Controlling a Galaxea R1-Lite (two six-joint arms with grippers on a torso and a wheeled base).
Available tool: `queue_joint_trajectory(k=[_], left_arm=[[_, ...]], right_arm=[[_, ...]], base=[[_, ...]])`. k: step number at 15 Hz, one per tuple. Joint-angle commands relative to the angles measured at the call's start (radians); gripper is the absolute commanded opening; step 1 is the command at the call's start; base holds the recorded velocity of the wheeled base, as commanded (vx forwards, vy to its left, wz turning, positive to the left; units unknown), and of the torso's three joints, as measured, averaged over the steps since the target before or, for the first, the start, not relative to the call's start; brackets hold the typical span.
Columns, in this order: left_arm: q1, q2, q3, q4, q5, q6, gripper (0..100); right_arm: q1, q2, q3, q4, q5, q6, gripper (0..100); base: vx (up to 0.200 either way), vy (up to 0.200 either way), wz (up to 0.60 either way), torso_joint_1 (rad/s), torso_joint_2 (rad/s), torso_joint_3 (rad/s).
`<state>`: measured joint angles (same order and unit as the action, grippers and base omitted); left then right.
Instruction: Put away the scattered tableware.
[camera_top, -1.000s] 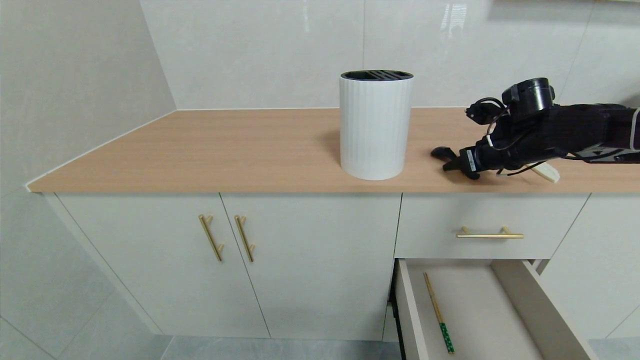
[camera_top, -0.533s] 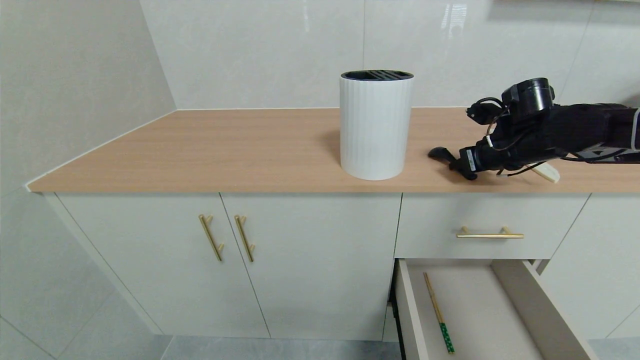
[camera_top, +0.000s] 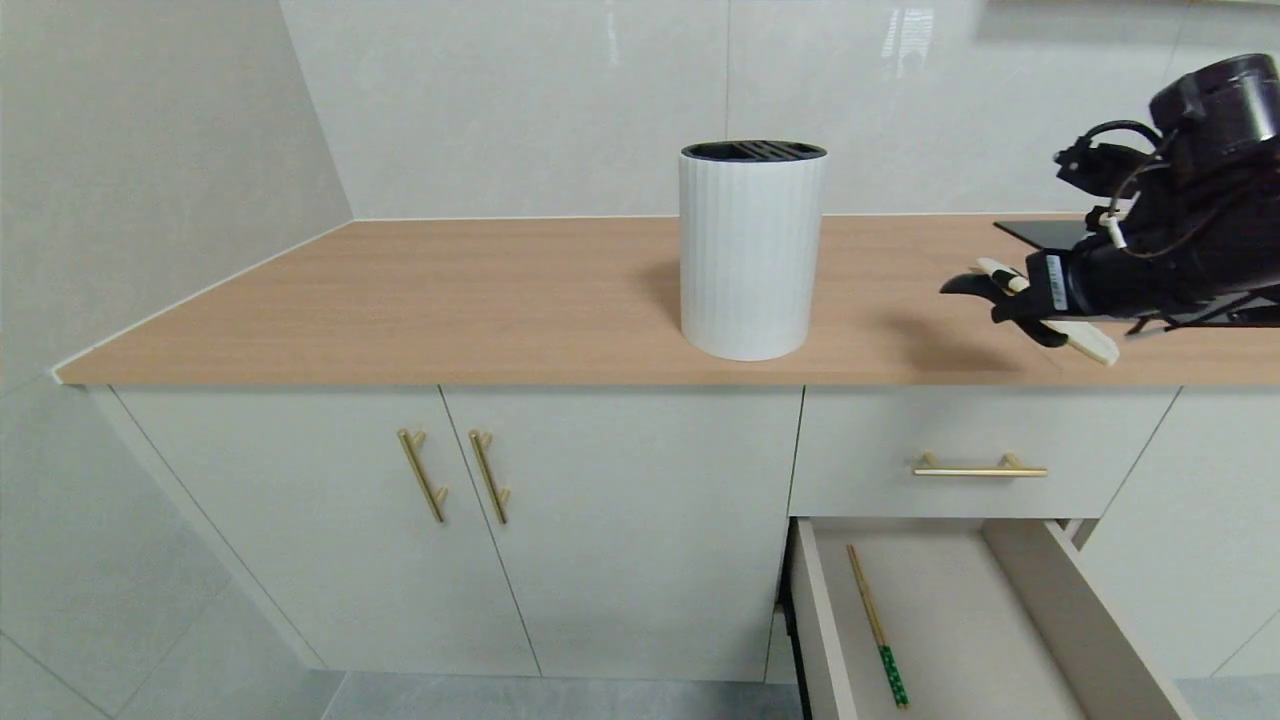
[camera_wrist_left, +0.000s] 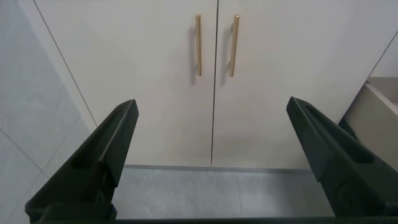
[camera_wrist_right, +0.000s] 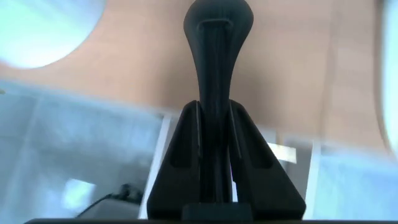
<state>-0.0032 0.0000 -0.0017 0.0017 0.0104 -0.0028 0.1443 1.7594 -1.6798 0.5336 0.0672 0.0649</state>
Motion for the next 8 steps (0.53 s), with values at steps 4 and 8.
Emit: queue_joint_trajectory(k=[4,8], left_arm=[[0.0,0.0,0.0,0.0,0.0,0.0,100],[0.0,0.0,0.0,0.0,0.0,0.0,100]], right_arm=[[0.0,-0.457,0.58,0.006,-0.067,0.104,0],[0.003,-0.478,0.772,-0.078,-0.064,0.168,0]], base=[[0.0,0.0,0.0,0.0,0.0,0.0],[0.0,0.0,0.0,0.0,0.0,0.0]])
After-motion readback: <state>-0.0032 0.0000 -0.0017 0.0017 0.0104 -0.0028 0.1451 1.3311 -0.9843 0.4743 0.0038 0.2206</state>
